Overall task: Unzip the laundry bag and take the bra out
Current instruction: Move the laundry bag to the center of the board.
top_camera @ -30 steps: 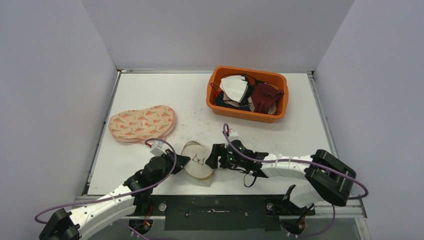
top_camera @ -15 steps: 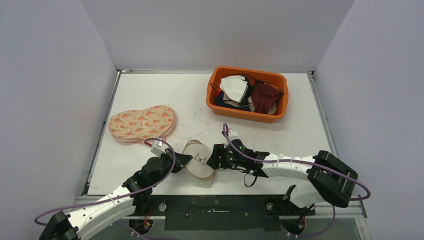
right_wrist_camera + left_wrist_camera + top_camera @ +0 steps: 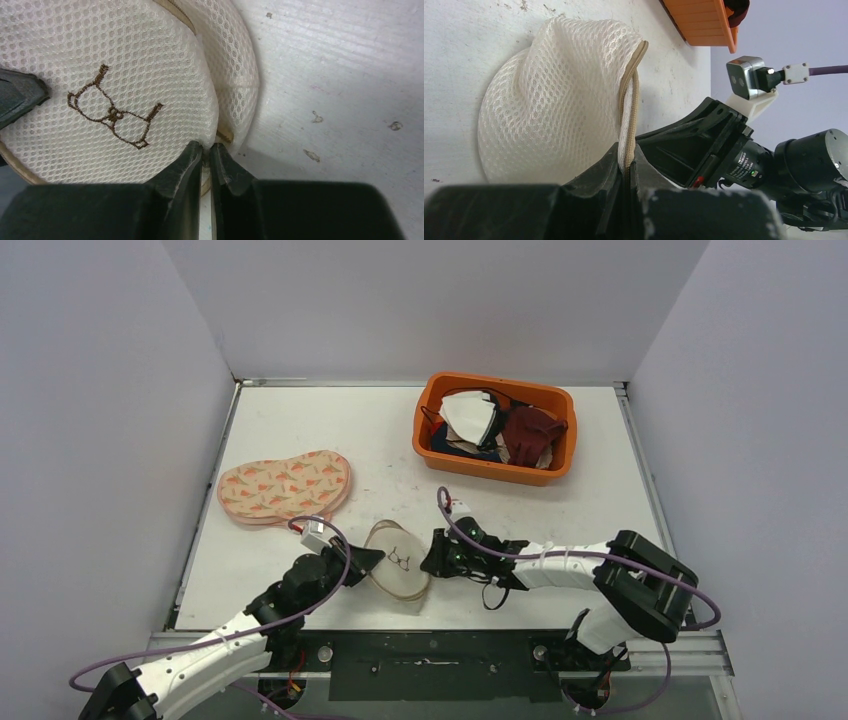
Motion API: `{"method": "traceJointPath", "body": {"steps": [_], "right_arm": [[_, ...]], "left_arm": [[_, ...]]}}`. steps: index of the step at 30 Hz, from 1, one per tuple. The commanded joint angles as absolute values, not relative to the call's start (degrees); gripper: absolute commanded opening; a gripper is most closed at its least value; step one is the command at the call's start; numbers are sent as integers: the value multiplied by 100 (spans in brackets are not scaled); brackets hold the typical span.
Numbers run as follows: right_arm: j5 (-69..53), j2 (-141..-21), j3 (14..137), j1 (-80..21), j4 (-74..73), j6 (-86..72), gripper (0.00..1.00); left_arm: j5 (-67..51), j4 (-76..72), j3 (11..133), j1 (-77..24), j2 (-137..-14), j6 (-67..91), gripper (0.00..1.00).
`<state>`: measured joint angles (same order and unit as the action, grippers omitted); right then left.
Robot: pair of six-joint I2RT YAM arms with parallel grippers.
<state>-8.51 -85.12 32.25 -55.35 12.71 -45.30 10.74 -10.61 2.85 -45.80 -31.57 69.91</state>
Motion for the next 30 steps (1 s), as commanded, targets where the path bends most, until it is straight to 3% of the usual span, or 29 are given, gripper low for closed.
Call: {"method": "traceJointPath", "body": {"steps": [1,9,14,22,30], "right_arm": [[-684,-7904,3350,-5528,1344,-4422,5],[725,-6383,3909,-5898,-769,-3821,5],[1344,-5751,4090,-6170,-1314,-3768,5],[1877,-5394,3920,-6416,-1585,-3885,5],[2254,-5654,3214,-6400,-1181,-4070,5]], "left_arm": [[1019,-1189,337,-4562,-3094,7038,0],[857,-253,1101,-4570,-3109,6858,0],[542,-126,1551,-4577,-3337,6659,0],[611,460,1993,-4651,-3605,6338,0],[735,-463,1573,-4654,-4479,6264,0]]}}
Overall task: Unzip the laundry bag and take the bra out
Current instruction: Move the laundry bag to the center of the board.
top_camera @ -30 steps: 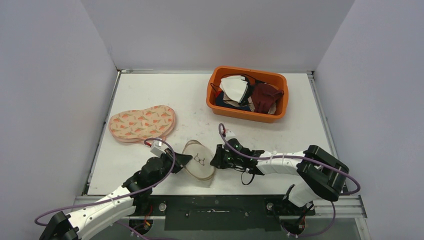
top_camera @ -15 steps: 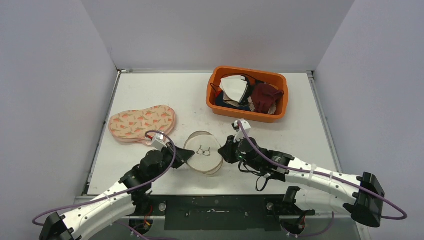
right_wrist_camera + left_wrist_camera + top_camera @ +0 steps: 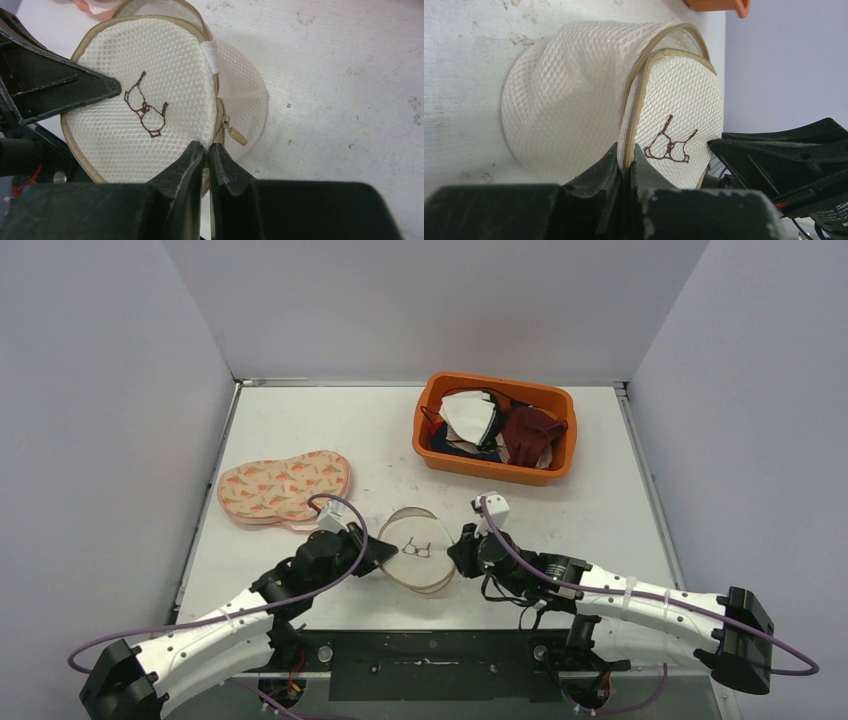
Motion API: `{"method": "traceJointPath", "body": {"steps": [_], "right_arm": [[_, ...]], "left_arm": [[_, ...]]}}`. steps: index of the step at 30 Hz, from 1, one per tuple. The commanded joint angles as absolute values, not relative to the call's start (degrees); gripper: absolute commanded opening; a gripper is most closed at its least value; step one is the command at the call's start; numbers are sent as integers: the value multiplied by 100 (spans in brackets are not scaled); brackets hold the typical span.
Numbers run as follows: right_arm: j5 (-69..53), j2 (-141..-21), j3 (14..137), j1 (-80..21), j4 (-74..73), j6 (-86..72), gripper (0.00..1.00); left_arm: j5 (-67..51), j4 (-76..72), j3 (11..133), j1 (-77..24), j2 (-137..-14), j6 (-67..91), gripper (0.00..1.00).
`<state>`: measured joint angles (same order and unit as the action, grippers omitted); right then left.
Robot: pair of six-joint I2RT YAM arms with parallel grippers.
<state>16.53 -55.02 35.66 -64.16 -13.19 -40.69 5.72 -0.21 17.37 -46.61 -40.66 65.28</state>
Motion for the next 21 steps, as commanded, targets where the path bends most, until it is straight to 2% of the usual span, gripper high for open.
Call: {"method": "traceJointPath", "body": {"steps": [1,12,21], "right_arm": [[2315,-5741,3118,-6394,-1072,-4096,5],[2437,-6553,2557,-6068,-61,-4298,5],[2189,-7077,2508,-6007,304,-4289,5]], "left_arm": [[768,-608,1568,-4654,-4652,6216,0],[1315,-1961,1452,-4672,-6258,6062,0],[1597,-2127,1392,-4667,-7097,6038,0]]}}
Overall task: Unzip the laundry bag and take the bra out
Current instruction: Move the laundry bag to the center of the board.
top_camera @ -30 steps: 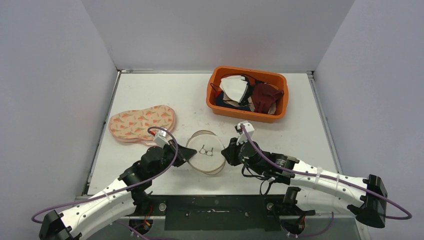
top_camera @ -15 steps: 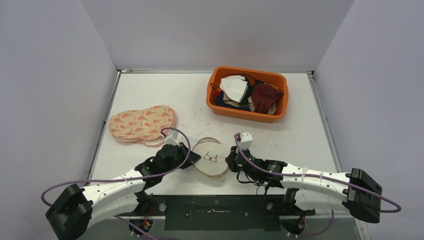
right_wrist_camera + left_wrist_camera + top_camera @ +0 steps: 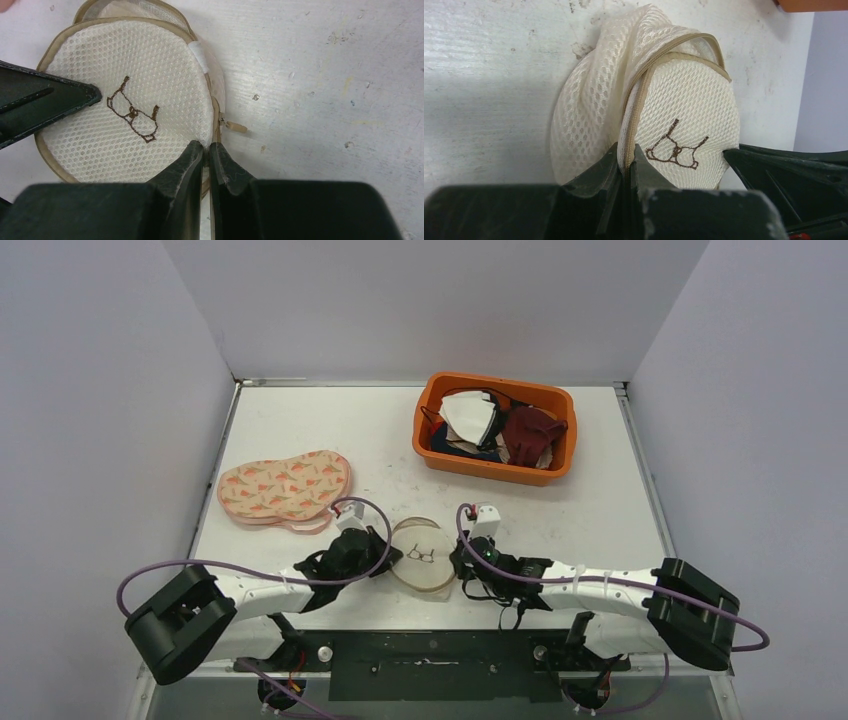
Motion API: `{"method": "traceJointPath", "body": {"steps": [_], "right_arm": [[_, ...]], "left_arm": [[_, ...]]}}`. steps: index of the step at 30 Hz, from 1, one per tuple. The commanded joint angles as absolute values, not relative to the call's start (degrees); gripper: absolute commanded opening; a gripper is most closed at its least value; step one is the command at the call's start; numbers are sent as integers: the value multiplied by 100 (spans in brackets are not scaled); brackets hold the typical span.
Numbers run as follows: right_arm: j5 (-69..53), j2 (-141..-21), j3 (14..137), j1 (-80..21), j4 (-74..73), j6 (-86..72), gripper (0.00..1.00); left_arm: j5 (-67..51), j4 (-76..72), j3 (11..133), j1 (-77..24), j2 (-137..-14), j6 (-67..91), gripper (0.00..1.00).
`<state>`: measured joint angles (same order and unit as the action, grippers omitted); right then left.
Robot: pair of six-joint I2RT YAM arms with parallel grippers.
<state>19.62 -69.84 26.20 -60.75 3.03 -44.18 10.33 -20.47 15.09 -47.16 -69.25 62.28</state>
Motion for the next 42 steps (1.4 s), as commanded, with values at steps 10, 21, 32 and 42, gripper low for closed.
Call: {"method": "traceJointPath", "body": {"steps": [10,21,32,42], "right_arm": [[2174,-6468,2753,-6021,-344,-4132,21],[1665,-5709,3339,-6083,-942,-3727,65],[984,-6072,2974,-6056,286,-3932,38],[1131,-6090,2724,-6029,310,-4008,42]], "left_arm": [[1783,-438,1807,-4682,-5834,5787,58],[1376,495,2064,-4753,-4065,5713,65],[815,-979,2860,-5657,-5905,5346,23],[1834,-292,2621,-5490,-6715,5575,13]]}}
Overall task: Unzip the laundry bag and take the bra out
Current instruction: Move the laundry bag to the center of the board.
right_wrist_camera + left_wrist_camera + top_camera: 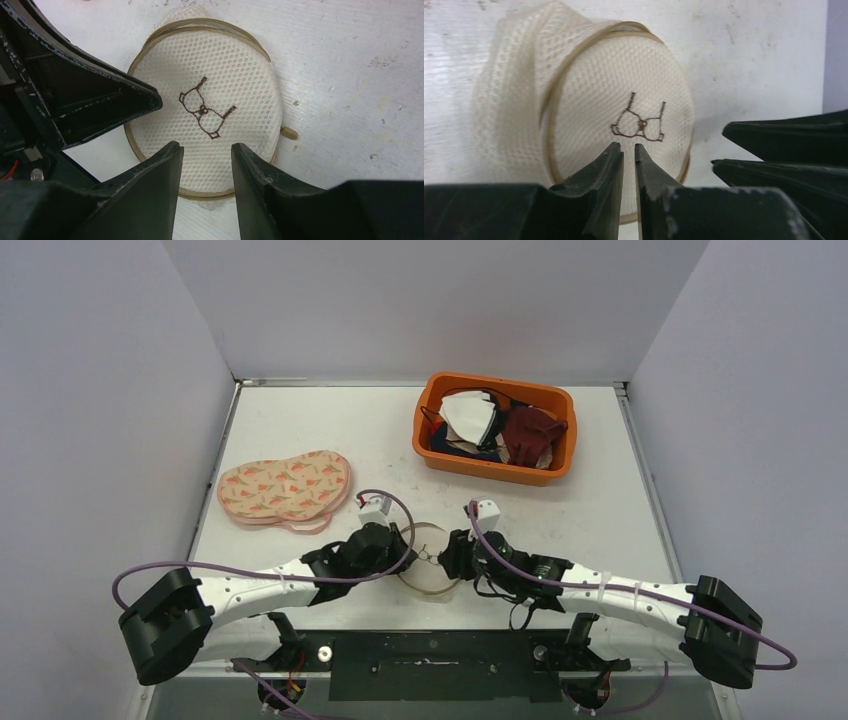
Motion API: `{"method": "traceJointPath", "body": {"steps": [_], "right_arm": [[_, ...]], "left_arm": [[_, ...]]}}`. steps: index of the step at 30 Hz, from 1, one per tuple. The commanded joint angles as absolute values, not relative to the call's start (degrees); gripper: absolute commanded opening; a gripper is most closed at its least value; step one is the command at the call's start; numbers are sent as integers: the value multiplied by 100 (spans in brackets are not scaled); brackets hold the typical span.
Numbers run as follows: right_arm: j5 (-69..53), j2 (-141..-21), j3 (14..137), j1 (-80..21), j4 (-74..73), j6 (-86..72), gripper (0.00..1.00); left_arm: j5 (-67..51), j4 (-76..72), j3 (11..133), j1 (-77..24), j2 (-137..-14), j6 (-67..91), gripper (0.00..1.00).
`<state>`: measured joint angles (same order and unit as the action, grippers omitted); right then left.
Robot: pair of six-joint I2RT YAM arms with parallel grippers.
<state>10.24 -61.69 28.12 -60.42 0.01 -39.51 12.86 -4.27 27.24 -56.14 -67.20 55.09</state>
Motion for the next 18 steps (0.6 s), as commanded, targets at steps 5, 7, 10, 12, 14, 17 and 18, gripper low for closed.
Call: {"method": "traceJointPath", "body": {"steps": [5,7,10,12,14,17,18], "right_arm": [[1251,-6196,2662,-6029,327,-4008,43],[1269,-6286,2624,-6029,391,-4008,44],[1241,-6414,2593,-6029,504,-4024,44],[1221,-6469,2602,-6036,572,-4009,44],[1165,-6484,2622,-6054,649,-3983,43],[1136,-6533,2695,-6097,755,-3935,42],[1121,-6616,2741,-6114,777,-3909,41]], "left_arm": [[2029,-316,2319,-5361,-6728,5626,12],[2028,-340,2267,-5311,-6843,5625,11],[2020,-446,2189,-5291,-7051,5632,11],[2030,-530,2136,-5279,-7182,5659,10],[2022,-613,2090,-5266,-7259,5662,10],[2032,-673,2070,-5269,-7356,5660,10],[2043,-688,2064,-5266,-7382,5660,10]]}}
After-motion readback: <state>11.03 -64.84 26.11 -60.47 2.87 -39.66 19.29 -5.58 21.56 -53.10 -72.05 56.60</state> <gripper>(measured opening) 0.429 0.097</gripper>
